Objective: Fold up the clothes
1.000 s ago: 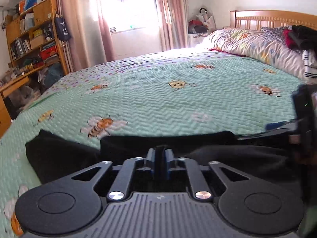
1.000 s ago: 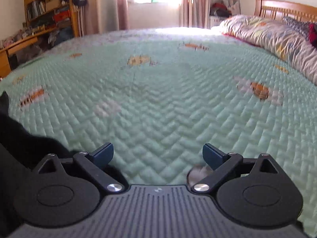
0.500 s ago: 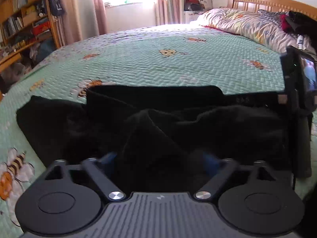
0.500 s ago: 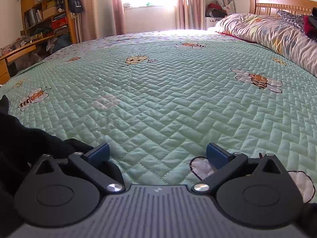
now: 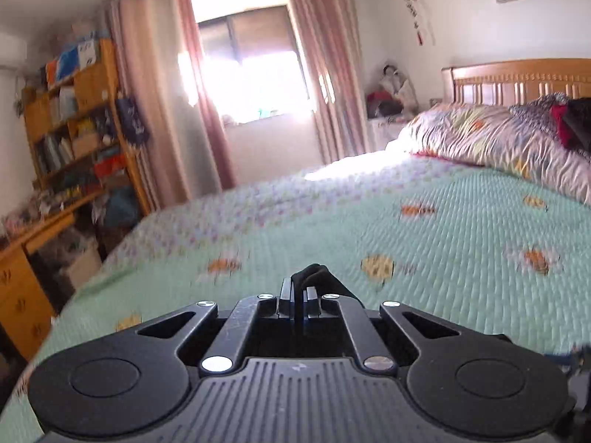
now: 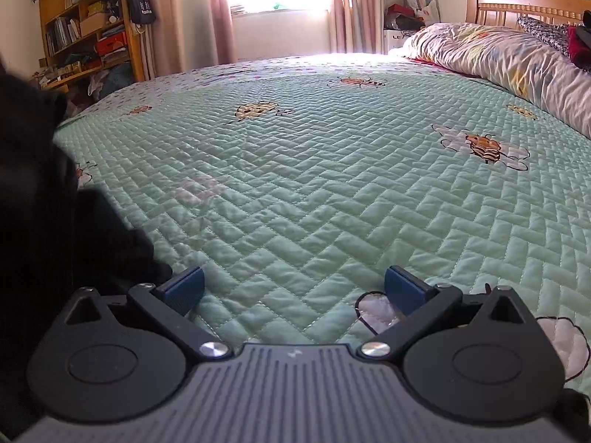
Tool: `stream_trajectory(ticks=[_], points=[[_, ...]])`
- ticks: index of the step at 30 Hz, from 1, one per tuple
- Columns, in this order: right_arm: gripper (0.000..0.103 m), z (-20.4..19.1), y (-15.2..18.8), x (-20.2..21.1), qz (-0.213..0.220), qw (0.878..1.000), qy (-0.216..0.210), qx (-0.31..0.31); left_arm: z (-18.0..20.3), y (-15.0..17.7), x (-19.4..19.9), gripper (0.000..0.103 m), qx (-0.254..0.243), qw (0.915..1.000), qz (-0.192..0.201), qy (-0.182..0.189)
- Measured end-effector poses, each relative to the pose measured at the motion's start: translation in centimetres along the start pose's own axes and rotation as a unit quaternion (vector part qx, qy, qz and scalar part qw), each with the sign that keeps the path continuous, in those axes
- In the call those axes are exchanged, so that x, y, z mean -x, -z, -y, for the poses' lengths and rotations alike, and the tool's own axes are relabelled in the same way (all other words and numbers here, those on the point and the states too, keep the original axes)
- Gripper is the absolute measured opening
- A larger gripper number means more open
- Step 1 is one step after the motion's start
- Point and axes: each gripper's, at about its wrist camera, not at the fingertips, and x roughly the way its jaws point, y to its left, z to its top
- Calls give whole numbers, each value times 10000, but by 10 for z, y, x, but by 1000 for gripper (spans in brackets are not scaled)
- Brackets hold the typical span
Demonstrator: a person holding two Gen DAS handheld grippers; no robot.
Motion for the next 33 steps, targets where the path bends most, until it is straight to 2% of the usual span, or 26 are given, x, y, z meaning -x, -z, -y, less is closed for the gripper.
stream_trajectory(ticks=[2,5,6,7,9,11,12,13,15,17,20,21,22,23,24,27,31,33], points=[[103,-6,0,-2,-39,9998,130,171,8,-15,-4,9,-141,9999,-36,17],[103,-7,0,-2,-44,9996,170,230,19,17,-23,39,-151,9987,-462,-177],[103,-5,0,-2,-47,9997,149,202,22,36,-33,60,-85,9967,-788,-179],[103,-5,0,-2,-45,9997,139,189,22,59,-39,66,6,9942,-1066,-126],[103,-5,0,-1,-48,9997,151,205,30,102,-35,64,67,9906,-1359,-104],[103,-5,0,-1,-45,9997,150,203,32,132,-15,64,244,9907,-1327,-165],[103,-5,0,-1,-45,9997,148,200,31,140,-6,68,376,9912,-1261,-154],[103,-5,0,-1,-44,9997,147,198,29,145,1,76,468,9915,-1207,-126],[103,-5,0,-1,-45,9997,148,199,29,145,0,82,381,9917,-1226,-116],[103,-5,0,-1,-44,9997,147,200,28,135,-19,85,227,9886,-1484,-93],[103,-4,0,-1,-45,9997,146,200,31,124,-42,85,119,9854,-1699,-24],[103,-4,0,-1,-46,9997,146,200,35,123,-46,80,56,9848,-1736,-14],[103,-4,0,-1,-46,9997,146,201,40,127,-44,42,-24,9837,-1791,168],[103,-4,0,-1,-45,9997,145,201,45,131,-42,9,-106,9821,-1847,363],[103,-4,0,-1,-45,9997,144,200,47,136,-33,5,-93,9826,-1806,422],[103,-5,0,-1,-45,9997,145,198,50,163,9,5,-72,9868,-1557,431],[103,-5,0,-1,-44,9997,145,198,30,194,55,7,581,9859,-1502,450],[103,-5,0,-1,-43,9997,143,197,27,200,64,11,694,9852,-1501,443]])
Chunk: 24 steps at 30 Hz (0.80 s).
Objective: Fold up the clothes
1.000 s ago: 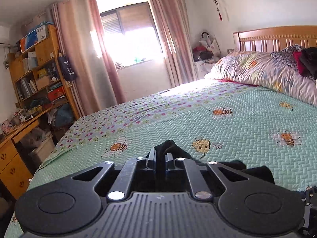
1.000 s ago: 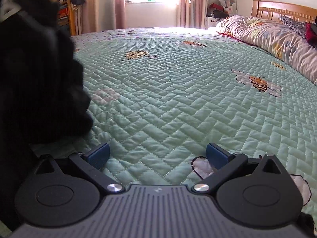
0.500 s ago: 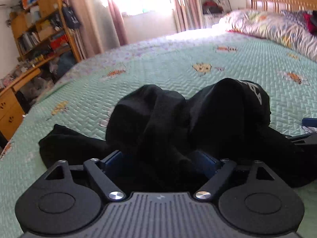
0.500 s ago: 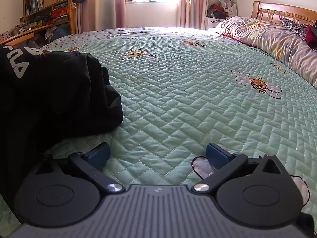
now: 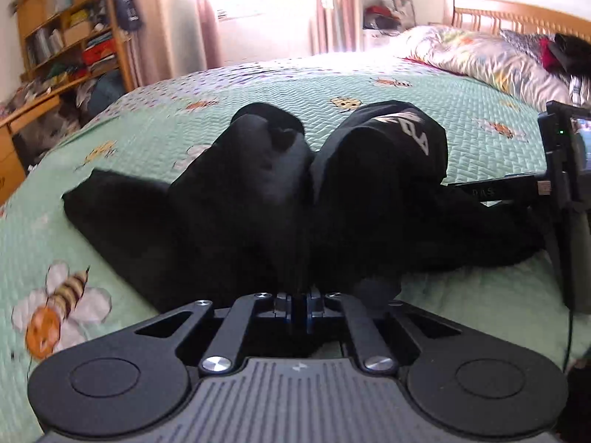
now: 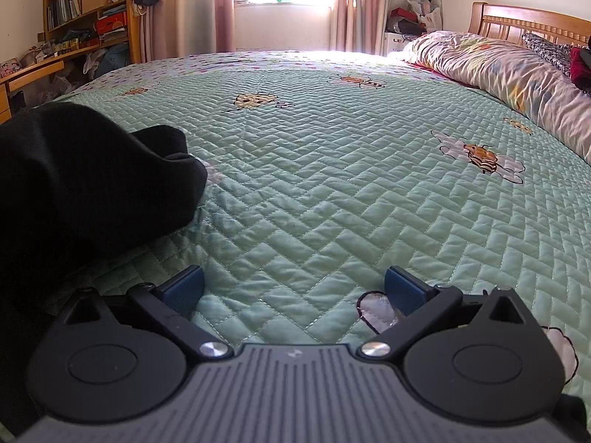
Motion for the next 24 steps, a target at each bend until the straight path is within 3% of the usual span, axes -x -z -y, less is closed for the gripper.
stream_trajectory(ticks=[3,5,7,9,12,16,24], points=[[103,0,0,0,0,10000,1,0,4,-6,3,22,-123,9999,31,-109],[103,0,0,0,0,10000,0,-1,5,-14,3,37,-141,9997,124,-158],[103,-1,0,0,0,10000,1,-2,10,-22,8,59,-198,9992,270,-213],[103,-1,0,0,0,10000,1,-1,15,-30,7,68,-329,9985,352,-246],[103,-1,0,0,0,10000,1,-2,19,-36,5,69,-411,9981,336,-309],[103,-1,0,0,0,10000,0,-3,23,-38,4,78,-329,9984,365,-292],[103,-1,0,0,0,10000,0,-3,18,-56,-19,78,-220,9994,211,-154]])
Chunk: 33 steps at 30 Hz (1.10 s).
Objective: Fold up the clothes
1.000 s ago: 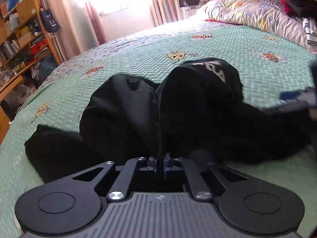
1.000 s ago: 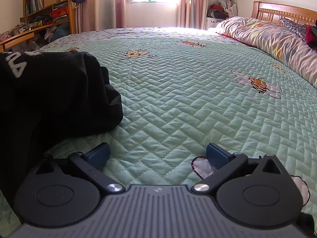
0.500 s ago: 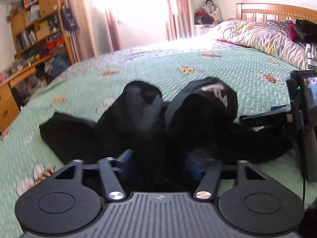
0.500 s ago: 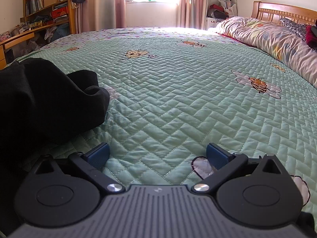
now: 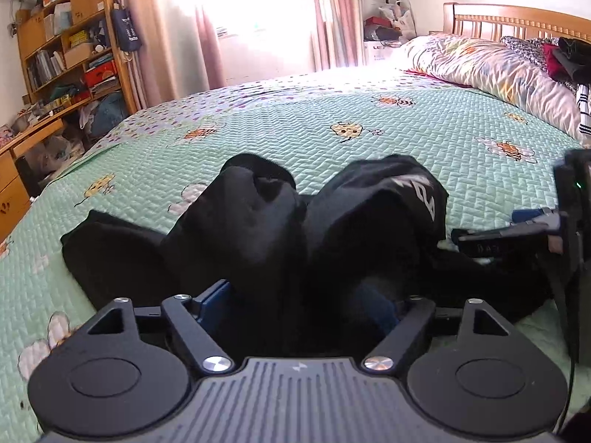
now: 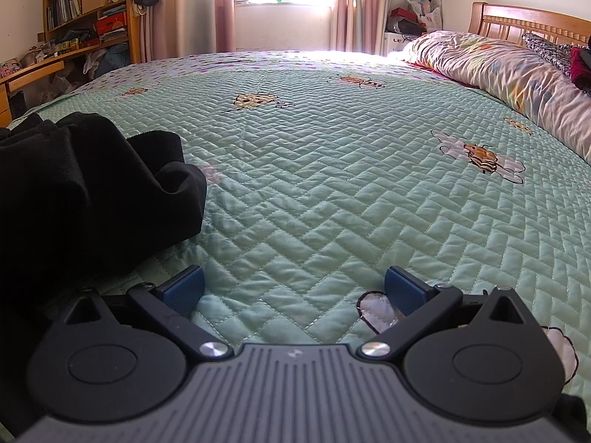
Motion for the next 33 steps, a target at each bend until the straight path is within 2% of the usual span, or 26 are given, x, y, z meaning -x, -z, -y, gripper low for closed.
stream_trajectory(ticks=[3,6,9,11,12,14,15,16,17,20,23,25,27,30,33], points=[[103,0,0,0,1,10000,1,2,3,-22,-23,8,-129,9997,-116,168],[103,0,0,0,-1,10000,4,5,2,-49,-32,6,-89,9999,-8,109],[103,-1,0,0,-1,10000,6,5,8,-69,-22,6,-429,9986,310,-61],[103,-1,0,0,-1,10000,5,4,1,-77,-15,8,-405,9981,421,-175],[103,-1,0,0,-1,10000,6,3,-5,-79,-12,13,-307,9985,415,-206],[103,-1,0,0,-2,10000,7,3,-16,-83,-8,34,-112,9988,401,-269],[103,-1,0,1,-2,10000,7,3,-19,-78,-8,62,-139,9988,316,-352],[103,-1,0,1,-2,10000,7,3,-21,-73,-8,85,-176,9986,225,-439],[103,-1,0,1,-2,10000,7,4,-22,-62,-7,89,-225,9983,210,-487],[103,-1,0,0,-2,10000,6,2,-27,-27,-3,91,-82,9991,11,-409],[103,-1,0,0,-2,10000,6,2,-33,10,11,93,424,9985,-22,-338],[103,-1,0,0,-2,10000,6,2,-32,28,18,93,519,9982,-47,-301],[103,-1,0,0,-2,10000,7,2,-27,41,27,93,484,9985,-19,-251],[103,-1,0,0,-2,10000,7,3,-16,49,33,93,152,9999,-6,57],[103,-1,0,0,-2,10000,6,3,-5,43,23,93,-128,9999,-5,71]])
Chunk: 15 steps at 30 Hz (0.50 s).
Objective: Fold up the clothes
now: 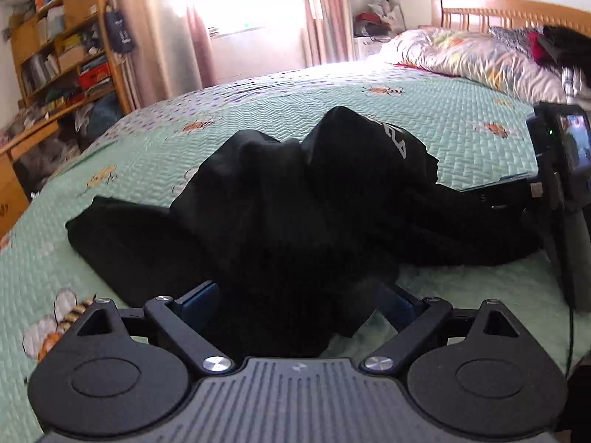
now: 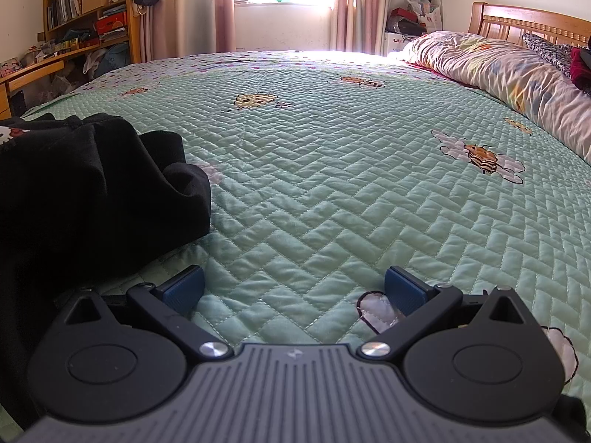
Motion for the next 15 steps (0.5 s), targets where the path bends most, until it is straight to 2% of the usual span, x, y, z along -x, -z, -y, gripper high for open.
stream_trajectory(ticks=[4,8,12,15], points=[[103,0,0,0,0,10000,0,0,6,-13,-18,93,-9,10000,-11,28],[103,0,0,0,0,10000,0,0,13,-17,-30,91,95,9998,-104,-103],[103,0,0,0,1,10000,0,-1,12,-8,-21,66,242,9997,-52,-53],[103,0,0,0,0,10000,1,-1,9,-2,-12,63,360,9993,-28,-22]])
